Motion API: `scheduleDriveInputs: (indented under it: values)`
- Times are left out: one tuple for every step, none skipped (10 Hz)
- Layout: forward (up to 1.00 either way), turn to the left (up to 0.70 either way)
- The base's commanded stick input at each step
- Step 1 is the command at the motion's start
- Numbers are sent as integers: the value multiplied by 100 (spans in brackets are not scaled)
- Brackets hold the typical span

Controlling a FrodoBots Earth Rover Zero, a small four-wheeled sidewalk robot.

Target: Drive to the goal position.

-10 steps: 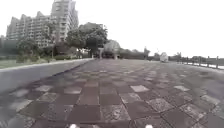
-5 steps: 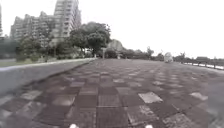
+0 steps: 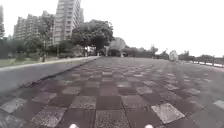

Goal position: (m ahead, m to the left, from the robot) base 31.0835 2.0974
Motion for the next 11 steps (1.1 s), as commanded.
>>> scheduleDriveInputs:
  values:
    - [100,0]
    - [100,0]
    - [100,0]
    - [100,0]
    - [100,0]
    - [100,0]
    - [100,0]
    - [100,0]
    - [100,0]
    - [100,-26]
    - [100,-40]
